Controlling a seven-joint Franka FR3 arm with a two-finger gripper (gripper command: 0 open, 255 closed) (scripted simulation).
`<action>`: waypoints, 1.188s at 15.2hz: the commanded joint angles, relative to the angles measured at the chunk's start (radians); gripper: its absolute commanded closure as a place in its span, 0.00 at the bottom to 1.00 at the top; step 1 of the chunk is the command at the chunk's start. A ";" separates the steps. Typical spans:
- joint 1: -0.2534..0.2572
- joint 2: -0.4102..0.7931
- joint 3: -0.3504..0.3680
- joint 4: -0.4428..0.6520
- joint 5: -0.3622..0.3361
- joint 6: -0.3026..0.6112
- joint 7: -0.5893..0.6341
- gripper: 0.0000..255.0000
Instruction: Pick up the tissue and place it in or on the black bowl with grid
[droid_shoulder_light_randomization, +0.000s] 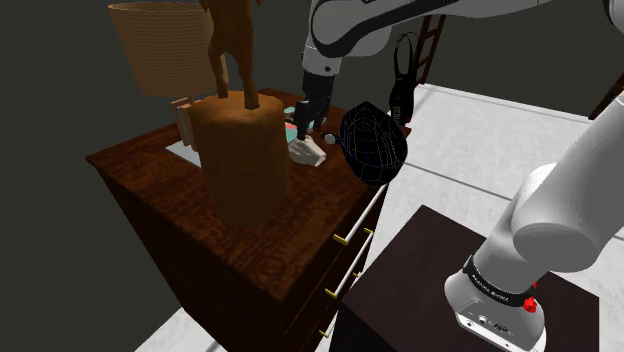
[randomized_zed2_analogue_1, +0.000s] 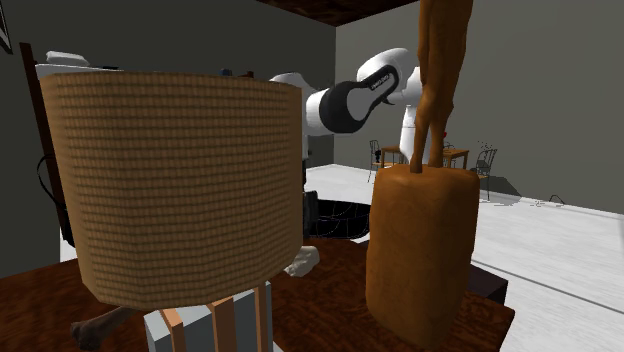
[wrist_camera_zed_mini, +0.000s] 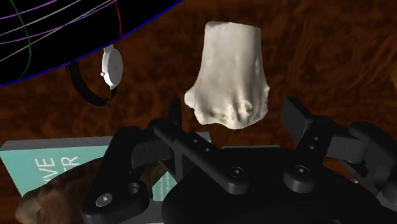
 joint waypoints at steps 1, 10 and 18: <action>0.003 -0.114 0.012 -0.161 0.003 0.123 0.072 0.00; 0.008 -0.140 0.043 -0.322 0.012 0.319 0.137 0.00; 0.008 -0.134 0.044 -0.324 0.013 0.327 0.137 0.00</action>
